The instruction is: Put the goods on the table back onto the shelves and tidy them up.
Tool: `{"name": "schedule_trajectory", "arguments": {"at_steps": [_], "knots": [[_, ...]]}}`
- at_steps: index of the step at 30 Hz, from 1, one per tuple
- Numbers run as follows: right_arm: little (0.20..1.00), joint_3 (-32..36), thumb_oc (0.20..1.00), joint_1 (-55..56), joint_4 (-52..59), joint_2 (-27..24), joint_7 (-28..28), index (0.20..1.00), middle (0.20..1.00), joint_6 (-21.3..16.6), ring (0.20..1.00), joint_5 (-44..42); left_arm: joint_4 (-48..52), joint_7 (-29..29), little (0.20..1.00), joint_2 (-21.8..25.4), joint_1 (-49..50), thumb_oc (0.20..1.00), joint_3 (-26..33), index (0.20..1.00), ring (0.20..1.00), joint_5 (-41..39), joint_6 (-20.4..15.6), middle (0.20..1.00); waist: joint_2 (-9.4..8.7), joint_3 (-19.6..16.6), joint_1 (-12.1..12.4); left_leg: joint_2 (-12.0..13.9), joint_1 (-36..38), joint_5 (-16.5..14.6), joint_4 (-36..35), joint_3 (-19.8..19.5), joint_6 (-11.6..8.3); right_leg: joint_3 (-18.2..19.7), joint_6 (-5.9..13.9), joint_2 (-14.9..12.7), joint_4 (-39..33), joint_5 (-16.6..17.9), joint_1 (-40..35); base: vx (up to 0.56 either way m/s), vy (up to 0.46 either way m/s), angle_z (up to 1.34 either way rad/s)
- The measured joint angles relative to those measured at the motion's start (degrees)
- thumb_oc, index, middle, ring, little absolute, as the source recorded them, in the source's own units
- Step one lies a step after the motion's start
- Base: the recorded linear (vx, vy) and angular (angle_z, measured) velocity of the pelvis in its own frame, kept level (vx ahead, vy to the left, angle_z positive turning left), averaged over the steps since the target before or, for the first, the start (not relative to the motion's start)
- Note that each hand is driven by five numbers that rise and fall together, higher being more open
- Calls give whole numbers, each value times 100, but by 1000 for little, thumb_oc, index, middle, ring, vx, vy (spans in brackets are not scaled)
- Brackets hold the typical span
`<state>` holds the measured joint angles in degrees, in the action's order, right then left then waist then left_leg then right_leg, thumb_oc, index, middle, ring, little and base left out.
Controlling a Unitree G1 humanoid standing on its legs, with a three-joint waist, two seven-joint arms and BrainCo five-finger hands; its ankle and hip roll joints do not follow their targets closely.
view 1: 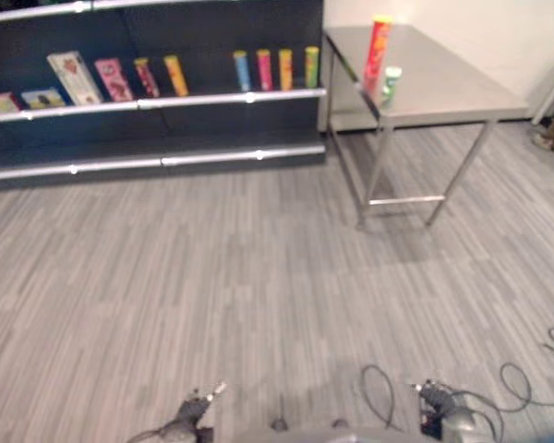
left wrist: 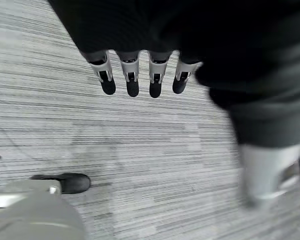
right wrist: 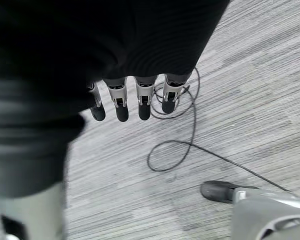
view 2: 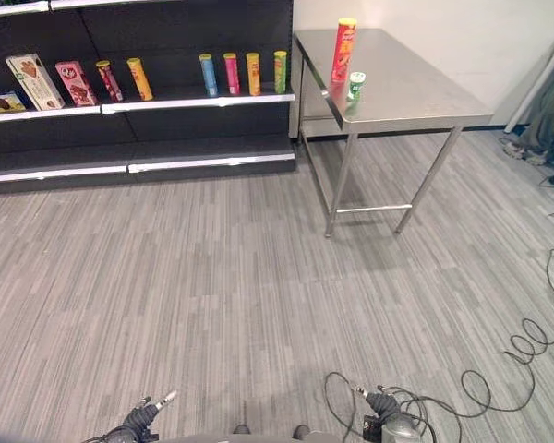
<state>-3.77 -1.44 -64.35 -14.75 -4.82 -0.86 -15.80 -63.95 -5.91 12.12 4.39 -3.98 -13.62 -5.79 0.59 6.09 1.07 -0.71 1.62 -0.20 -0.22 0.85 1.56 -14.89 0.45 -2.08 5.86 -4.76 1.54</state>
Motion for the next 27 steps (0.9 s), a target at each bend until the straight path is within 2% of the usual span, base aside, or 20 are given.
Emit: {"name": "schedule_trajectory", "arguments": {"at_steps": [1,4,11,27], "knots": [[1000,-2,1000,1,4,-16,1,1000,1000,2,1000,0,21,1,1000,-1,3,1000,0,1000,1000,-1,0,1000,35,72,1,1,48,0,-9,-36,0,0,-53,24,-168,97,-118,-2,5,-5],[1000,-4,1000,-3,17,-44,1,1000,1000,1,1000,2,90,2,1000,0,-13,1000,2,1000,1000,4,-2,1000,43,84,1,11,97,2,-86,-44,-4,-8,-44,82,-535,302,-353,-1,3,-2],[1000,-12,1000,-2,17,-44,3,1000,1000,2,1000,6,101,0,1000,-1,-65,1000,3,1000,1000,5,-22,1000,-3,131,-13,2,272,17,-302,-44,-27,13,21,146,-1096,525,-666,0,3,-1],[1000,-13,1000,12,37,-33,1,1000,1000,2,1000,114,97,-4,1000,0,-55,1000,-45,1000,1000,105,-21,1000,-46,160,-48,0,393,20,-375,-34,-33,37,20,147,-1124,521,-714,0,0,0]]}}
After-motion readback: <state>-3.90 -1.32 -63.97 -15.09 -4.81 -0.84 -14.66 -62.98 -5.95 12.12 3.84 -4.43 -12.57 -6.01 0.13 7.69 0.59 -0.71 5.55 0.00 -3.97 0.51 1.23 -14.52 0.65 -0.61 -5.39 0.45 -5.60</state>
